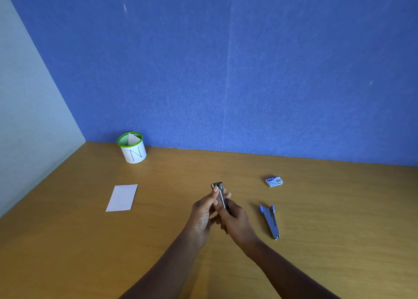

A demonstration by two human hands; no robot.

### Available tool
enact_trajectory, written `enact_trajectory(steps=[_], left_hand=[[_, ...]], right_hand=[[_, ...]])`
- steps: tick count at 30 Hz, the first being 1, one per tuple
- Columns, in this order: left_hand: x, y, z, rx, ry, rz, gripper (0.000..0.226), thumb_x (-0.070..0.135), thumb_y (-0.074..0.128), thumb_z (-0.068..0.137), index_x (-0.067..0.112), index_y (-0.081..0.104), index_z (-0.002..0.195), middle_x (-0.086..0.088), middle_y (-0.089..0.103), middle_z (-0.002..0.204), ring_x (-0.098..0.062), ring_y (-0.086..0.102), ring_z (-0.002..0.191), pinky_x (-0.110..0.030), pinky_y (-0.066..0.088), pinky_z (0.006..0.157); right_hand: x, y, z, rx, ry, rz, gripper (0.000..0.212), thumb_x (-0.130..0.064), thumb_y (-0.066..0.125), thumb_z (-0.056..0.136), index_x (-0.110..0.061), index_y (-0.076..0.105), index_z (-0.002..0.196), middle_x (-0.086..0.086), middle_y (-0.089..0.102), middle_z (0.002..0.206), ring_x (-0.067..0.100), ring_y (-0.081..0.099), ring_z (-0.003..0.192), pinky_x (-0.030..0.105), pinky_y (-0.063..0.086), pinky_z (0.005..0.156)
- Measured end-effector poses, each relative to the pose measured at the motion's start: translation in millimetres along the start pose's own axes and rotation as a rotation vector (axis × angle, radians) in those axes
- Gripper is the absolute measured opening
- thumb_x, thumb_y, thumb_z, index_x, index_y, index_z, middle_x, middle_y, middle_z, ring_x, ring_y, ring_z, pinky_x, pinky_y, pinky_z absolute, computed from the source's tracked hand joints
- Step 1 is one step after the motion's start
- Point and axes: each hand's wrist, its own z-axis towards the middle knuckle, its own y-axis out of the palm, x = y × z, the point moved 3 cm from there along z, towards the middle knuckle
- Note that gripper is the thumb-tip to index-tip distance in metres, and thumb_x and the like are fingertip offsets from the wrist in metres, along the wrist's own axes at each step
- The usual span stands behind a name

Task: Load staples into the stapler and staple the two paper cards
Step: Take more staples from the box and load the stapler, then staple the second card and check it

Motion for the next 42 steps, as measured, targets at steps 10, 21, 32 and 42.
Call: enact_trajectory(steps=[10,21,32,42], left_hand=[[-6.4,-25.4,9.2,0.001,-0.102,0.104,0.029,0.037,0.060,0.086,0.008,0.061,0.091,-0.002,0.063,0.088,-0.017,0.058,0.085,-0.032,0.052,0.072],[25.2,-125.0,24.3,0.296,-0.222,0.294,0.028,0.043,0.056,0.089,0.017,0.067,0.090,-0.001,0.067,0.103,-0.019,0.060,0.099,-0.033,0.044,0.082],[49.3,-247.6,47.2,0.706,-0.199,0.758,0.027,0.023,0.061,0.087,-0.003,0.067,0.094,-0.018,0.068,0.099,-0.034,0.063,0.098,-0.036,0.050,0.085],[59.1,-291.2,43.8,0.883,-0.323,0.977,0.100,0.047,0.077,0.068,-0.001,0.025,0.139,-0.017,0.026,0.148,-0.033,0.027,0.136,-0.045,0.036,0.101]], right_hand=[[11.2,8.3,5.7,0.002,0.101,-0.013,0.027,-0.032,0.050,0.093,-0.008,0.057,0.102,0.010,0.067,0.097,0.020,0.064,0.093,0.040,0.053,0.081],[8.4,39.3,16.9,-0.004,0.180,0.007,0.022,-0.031,0.051,0.093,-0.015,0.052,0.107,0.001,0.062,0.089,0.012,0.061,0.072,0.024,0.048,0.064],[14.9,66.0,21.1,0.019,0.249,-0.044,0.021,-0.032,0.049,0.094,-0.017,0.052,0.107,0.002,0.062,0.091,0.012,0.061,0.074,0.025,0.049,0.063],[20.8,76.4,22.0,0.079,0.288,-0.056,0.013,-0.027,0.051,0.093,-0.017,0.054,0.101,0.003,0.063,0.087,0.013,0.060,0.071,0.024,0.048,0.060]])
